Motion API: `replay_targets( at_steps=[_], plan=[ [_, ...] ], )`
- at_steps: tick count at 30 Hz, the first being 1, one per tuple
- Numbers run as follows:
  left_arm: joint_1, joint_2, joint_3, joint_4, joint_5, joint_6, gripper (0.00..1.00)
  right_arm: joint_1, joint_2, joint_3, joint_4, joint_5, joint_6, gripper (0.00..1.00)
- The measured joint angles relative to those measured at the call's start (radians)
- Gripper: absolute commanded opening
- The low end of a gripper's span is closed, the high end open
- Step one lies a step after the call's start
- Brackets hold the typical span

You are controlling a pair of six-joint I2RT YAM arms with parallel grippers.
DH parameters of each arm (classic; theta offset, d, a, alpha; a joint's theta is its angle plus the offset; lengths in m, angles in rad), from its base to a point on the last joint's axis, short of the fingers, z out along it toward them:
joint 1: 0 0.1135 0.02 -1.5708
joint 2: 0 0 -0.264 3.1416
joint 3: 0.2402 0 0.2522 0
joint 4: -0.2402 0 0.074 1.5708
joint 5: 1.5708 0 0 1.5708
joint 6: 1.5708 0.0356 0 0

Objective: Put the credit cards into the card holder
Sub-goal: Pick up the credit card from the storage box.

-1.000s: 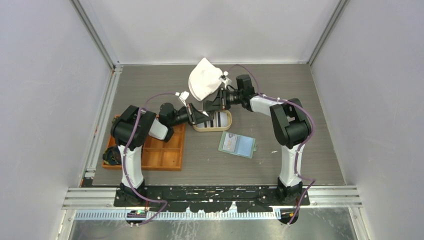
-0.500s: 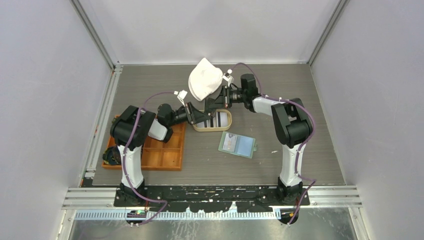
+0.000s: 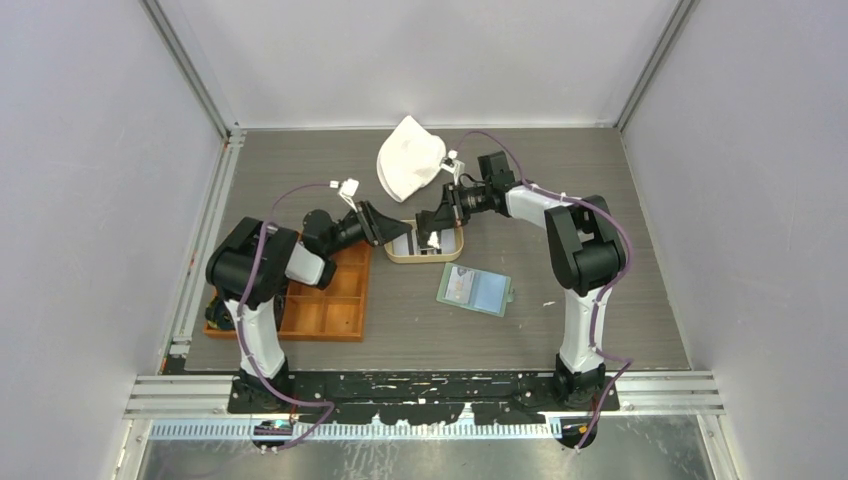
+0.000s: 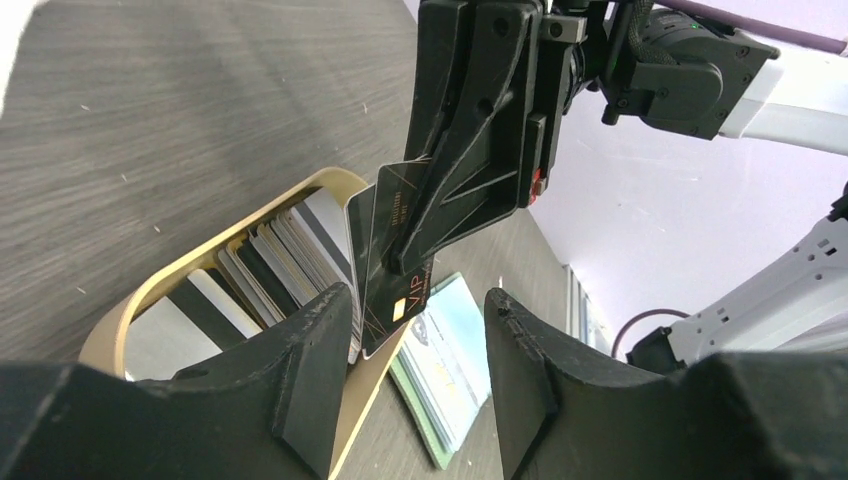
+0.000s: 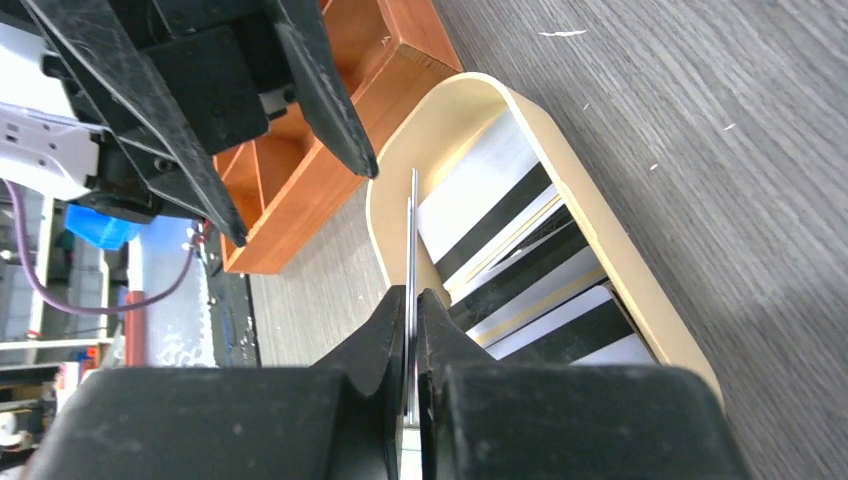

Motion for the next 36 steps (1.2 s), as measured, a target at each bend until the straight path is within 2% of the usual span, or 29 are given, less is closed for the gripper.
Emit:
replay_targets(
  at_steps=[4, 8, 12, 18, 24, 31, 36],
  plan=[
    [0.0, -0.042, -0.026, 0.001, -0.029, 0.073, 0.57, 0.0, 0.0, 0.039, -0.124, 0.002, -0.171, 0.04],
    [0.0, -0.071, -0.027, 0.005, -0.03, 0.19, 0.71, 0.001, -0.001, 0.076, -0.225, -0.002, -0.35, 0.03],
    [0.0, -0.074, -0.024, 0.008, -0.014, 0.279, 0.72, 0.011, -0.002, 0.126, -0.366, -0.003, -0.566, 0.03],
    [0.0, -0.073, -0.006, 0.009, 0.05, 0.362, 0.64, 0.036, -0.001, 0.253, -0.611, -0.015, -0.905, 0.02],
    [0.0, -0.042, 0.025, 0.009, 0.108, 0.381, 0.53, 0.041, 0.023, 0.323, -0.784, -0.042, -1.159, 0.01],
    [0.0, -0.031, 0.04, 0.009, 0.136, 0.378, 0.45, 0.041, 0.078, 0.338, -0.868, -0.042, -1.265, 0.01],
    [-0.001, -0.025, 0.052, 0.009, 0.149, 0.379, 0.44, 0.041, 0.097, 0.378, -0.883, -0.041, -1.272, 0.02]
  ],
)
